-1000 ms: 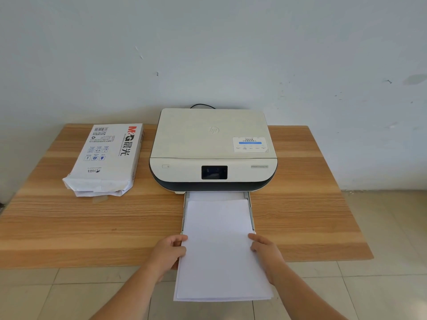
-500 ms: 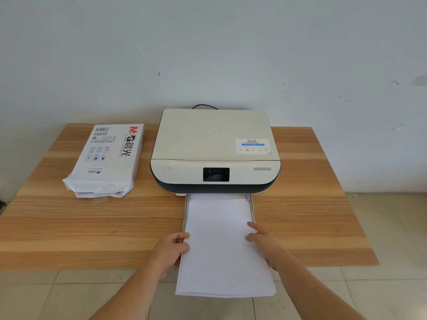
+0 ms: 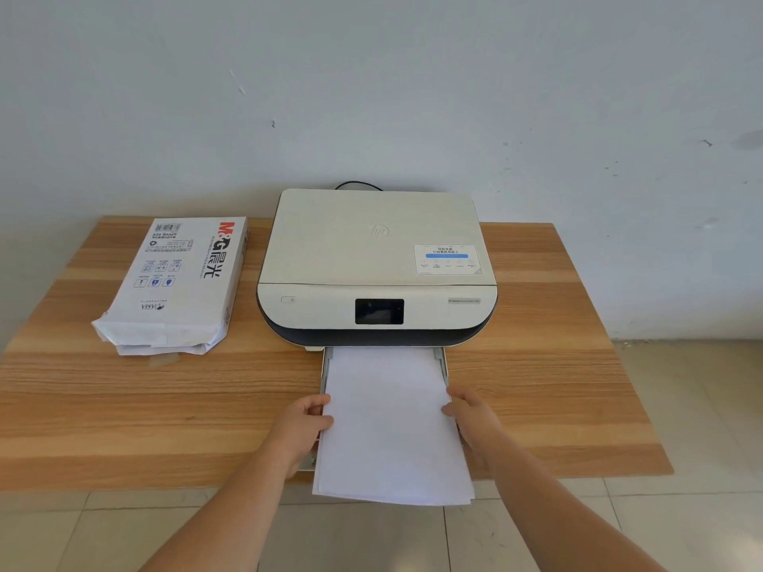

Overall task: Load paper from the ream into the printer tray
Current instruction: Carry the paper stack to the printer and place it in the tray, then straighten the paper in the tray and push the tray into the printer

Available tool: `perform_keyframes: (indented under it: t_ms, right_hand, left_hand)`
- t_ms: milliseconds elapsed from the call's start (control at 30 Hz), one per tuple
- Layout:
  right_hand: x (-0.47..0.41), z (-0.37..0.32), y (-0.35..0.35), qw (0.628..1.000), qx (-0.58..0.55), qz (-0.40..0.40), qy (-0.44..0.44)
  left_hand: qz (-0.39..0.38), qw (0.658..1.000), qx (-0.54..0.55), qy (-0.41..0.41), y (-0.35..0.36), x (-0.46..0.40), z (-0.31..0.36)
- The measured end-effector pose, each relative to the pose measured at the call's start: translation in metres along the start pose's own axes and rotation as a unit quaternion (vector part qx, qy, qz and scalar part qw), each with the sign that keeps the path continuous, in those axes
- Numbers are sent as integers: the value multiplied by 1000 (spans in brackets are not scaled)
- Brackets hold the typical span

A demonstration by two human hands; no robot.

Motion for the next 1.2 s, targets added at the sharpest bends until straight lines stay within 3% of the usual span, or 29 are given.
perform_keyframes:
  t_ms: [400,833,1067,1200]
  right_hand:
    - [1,5,-3,997,80,21,-7]
    - [-15,-11,6,997,31,58,-44]
    - [-6,-4,4,984,143,54,-95]
    - [-3,2,4,955,256,39,-143]
  left_hand:
    - [67,997,-33,31,8,-18,12]
    - [-11,985,-134,104,2,-8,28]
    - [-26,970,-186,154,-1,-11,14]
    - [-33,922,-322,214,-1,-12,1]
Point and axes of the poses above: each hand's wrist, its own x-axis away from the middle knuckle, its own y-axis out of the palm, z = x × y, the point moved 1 cm from there along -x, towards the middle knuckle, and after that the axes turned 1 degree about z, right-handed, at the moved point
